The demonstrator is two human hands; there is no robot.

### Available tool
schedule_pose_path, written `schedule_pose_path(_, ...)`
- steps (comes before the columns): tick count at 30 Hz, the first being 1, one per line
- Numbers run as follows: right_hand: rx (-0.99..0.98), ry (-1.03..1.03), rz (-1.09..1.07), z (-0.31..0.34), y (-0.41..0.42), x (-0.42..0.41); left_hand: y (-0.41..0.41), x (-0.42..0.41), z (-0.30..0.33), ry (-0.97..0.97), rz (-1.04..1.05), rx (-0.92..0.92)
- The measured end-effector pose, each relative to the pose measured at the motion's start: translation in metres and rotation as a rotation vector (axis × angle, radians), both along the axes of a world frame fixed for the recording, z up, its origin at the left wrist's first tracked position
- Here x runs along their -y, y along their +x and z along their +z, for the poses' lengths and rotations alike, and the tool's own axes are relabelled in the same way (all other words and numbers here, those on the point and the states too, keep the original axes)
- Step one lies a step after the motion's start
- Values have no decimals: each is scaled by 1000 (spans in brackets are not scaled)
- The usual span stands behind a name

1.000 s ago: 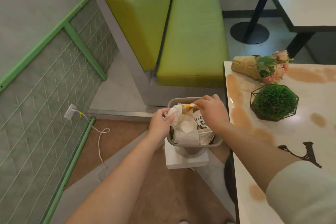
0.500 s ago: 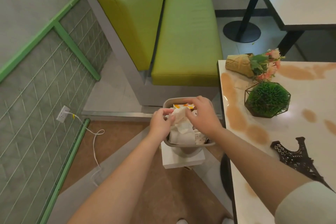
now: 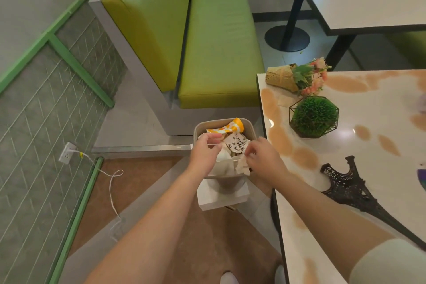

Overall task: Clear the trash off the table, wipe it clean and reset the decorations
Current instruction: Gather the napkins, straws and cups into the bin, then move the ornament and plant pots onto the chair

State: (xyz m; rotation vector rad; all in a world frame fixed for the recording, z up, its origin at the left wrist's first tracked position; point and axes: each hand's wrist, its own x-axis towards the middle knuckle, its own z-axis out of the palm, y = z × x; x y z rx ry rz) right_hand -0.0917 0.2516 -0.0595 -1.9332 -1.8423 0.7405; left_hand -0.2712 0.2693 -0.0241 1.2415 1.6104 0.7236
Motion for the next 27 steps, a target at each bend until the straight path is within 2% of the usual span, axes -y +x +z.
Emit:
schedule_pose_path(8,319,-83,235,-13,5,21,23,13,2,-5,-84,0)
schedule_pose_path(11,203,-96,100,-1,11,29,30,20,5,-15,-105,-18)
schedule_pose_path(17,-196,19,-207,46,39,67,69,41,22,15,-176,-28)
schedule_pose_path(21,-247,34,-278,69,67,102,111,59,37,62,-263,-47)
schedule_pose_path(27,-405,204,-387,97,107,149,169,93,57,84,-382,-23)
